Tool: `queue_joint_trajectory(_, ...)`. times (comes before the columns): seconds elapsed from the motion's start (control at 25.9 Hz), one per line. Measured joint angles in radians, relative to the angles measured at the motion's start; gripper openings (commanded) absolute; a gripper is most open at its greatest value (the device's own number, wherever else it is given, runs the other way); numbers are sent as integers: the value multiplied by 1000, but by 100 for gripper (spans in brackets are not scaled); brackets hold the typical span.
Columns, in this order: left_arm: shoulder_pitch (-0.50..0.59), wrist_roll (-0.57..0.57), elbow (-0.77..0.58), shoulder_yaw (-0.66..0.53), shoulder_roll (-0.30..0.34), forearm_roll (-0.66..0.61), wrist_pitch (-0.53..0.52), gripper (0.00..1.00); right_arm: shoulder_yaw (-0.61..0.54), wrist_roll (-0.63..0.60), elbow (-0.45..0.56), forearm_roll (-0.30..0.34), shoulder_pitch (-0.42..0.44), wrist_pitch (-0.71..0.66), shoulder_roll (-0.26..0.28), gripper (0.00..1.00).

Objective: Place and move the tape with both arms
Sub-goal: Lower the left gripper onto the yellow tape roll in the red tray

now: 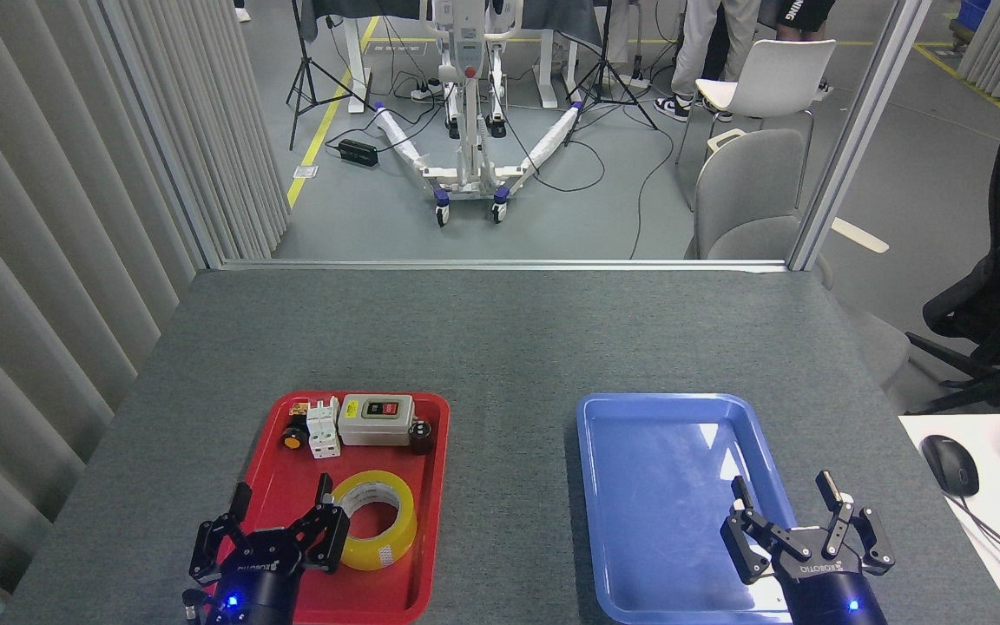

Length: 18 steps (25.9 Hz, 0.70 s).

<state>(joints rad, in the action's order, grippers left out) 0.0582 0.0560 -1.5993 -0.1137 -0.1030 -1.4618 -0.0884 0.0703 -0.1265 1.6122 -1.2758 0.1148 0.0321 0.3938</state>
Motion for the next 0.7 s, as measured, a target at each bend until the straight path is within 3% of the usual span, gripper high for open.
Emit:
queue_joint_trajectory(0.5, -44, 9, 21, 11, -5, -2, 9, 100, -23, -2, -1, 0, 9, 10, -6, 100)
queue_joint_trajectory(0.7, -130, -81, 41, 39, -6, 30, 29, 100, -24, -4, -2, 0, 12, 11, -6, 100)
